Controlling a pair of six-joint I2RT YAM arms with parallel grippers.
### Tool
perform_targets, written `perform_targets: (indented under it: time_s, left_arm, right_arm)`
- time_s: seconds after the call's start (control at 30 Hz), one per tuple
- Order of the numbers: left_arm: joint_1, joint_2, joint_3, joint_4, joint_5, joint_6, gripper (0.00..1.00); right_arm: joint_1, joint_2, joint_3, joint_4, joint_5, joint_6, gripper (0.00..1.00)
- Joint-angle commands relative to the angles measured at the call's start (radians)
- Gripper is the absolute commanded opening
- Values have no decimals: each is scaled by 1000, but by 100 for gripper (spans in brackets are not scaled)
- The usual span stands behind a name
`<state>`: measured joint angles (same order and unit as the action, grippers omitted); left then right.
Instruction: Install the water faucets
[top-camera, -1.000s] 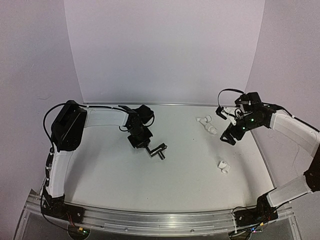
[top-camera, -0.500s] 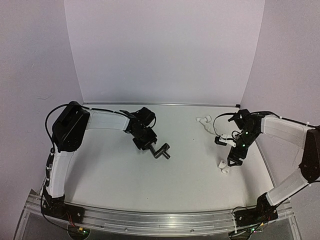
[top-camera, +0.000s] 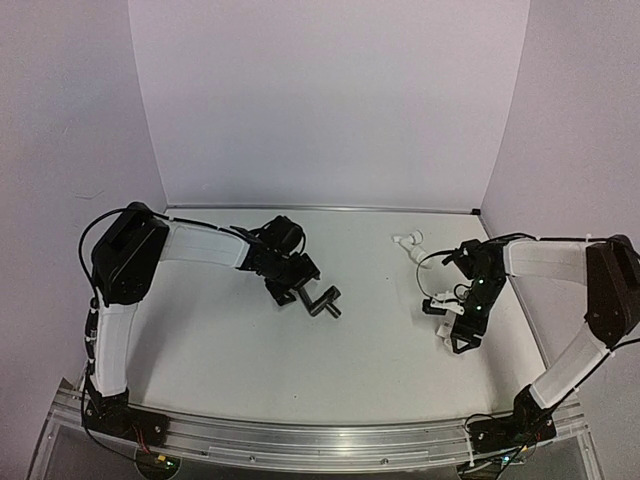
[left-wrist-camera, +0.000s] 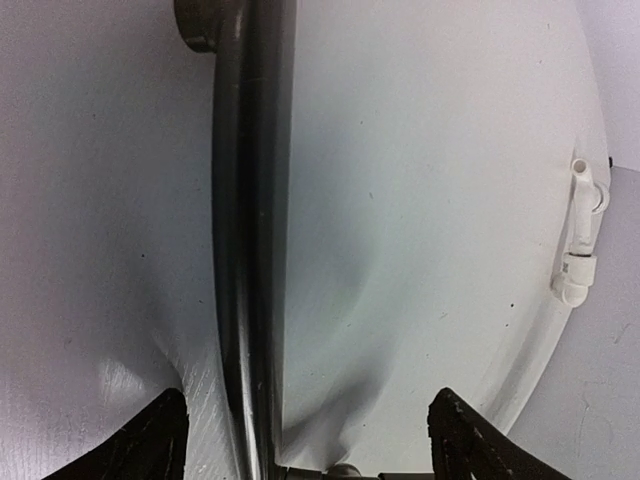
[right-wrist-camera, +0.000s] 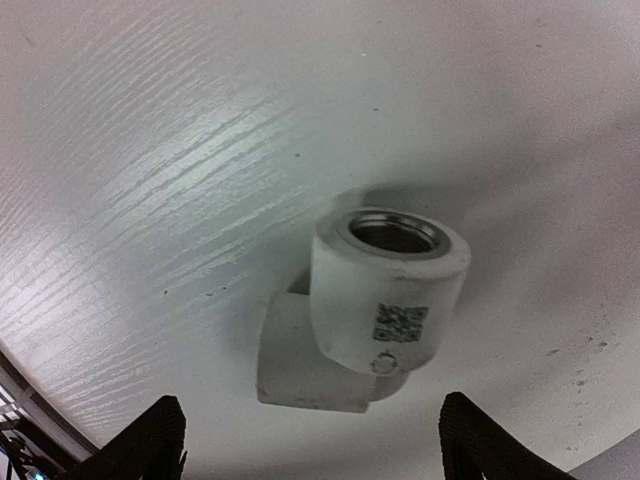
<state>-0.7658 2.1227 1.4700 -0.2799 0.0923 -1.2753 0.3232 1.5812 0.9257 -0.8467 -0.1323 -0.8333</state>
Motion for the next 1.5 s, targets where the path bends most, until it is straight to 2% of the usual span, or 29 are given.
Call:
perform_targets:
  time_s: [0.0, 0.33, 0.6, 0.63, 0.67, 0.77, 0.8, 0.87, 1.0, 1.2, 1.47]
  left_arm:
    - [-1, -131, -40, 90, -61, 45, 85]
    - [-1, -335, -243, 376, -77, 183, 85]
    - [-1, -382, -320, 542, 104, 264, 81]
    - [-1, -373, -319, 542, 122, 255, 80]
    - [-1, -366, -319, 543, 136, 250, 79]
    - [-1, -354, -323, 546, 165, 250, 78]
    - [-1, -352, -325, 549, 170, 252, 78]
    - [-1, -348, -328, 550, 172, 250, 78]
    - [-2, -342, -327, 543, 172, 240, 78]
    - [-1, -361, -331, 512, 141, 221, 78]
    - [-1, -424, -347, 467, 69, 211, 80]
  right_arm:
    - [23, 39, -17, 61, 41, 26, 75]
    - [22, 50, 22, 143, 54, 37, 38]
    - [24, -44, 210, 75, -88, 25, 23]
    - [25, -46, 230, 62, -102, 26, 27]
    - [26, -42, 255, 43, -110, 22, 35]
    - [27, -36, 271, 18, -123, 0, 68]
    - [29, -36, 267, 11, -134, -13, 74]
    - [36, -35, 255, -1, -159, -22, 79]
    - [94, 7, 250, 2, -129, 52, 81]
    - [209, 82, 221, 47, -19, 209, 77]
    - [233, 179, 231, 47, 49, 276, 72]
